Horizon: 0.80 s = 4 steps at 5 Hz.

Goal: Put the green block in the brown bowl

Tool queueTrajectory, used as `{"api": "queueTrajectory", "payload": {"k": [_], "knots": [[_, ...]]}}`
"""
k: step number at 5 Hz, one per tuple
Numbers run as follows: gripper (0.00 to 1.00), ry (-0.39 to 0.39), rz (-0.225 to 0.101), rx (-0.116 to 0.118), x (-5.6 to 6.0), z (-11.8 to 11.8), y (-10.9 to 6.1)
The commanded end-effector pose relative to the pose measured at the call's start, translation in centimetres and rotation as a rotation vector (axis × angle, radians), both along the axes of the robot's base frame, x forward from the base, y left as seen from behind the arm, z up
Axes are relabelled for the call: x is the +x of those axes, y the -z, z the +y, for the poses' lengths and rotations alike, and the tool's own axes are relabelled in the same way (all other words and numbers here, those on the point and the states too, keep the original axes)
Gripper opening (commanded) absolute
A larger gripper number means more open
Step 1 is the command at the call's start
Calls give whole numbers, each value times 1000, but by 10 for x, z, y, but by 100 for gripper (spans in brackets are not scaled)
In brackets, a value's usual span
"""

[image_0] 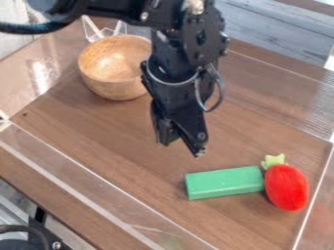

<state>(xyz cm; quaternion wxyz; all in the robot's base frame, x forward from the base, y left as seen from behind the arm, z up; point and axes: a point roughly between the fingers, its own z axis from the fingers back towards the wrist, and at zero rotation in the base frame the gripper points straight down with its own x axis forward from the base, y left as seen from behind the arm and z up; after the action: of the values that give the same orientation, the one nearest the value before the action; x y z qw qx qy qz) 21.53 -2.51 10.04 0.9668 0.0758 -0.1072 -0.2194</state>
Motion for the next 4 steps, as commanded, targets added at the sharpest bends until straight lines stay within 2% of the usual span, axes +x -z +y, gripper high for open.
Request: {"api": "queueTrajectory", "payload": {"k": [1, 2, 3, 4], "knots": [[0, 26, -27, -4, 7, 5, -14], [0, 42, -28, -1, 11, 9, -26], [0, -38, -28, 6, 12, 16, -26], [0, -114, -30, 8, 8, 20, -23]]}}
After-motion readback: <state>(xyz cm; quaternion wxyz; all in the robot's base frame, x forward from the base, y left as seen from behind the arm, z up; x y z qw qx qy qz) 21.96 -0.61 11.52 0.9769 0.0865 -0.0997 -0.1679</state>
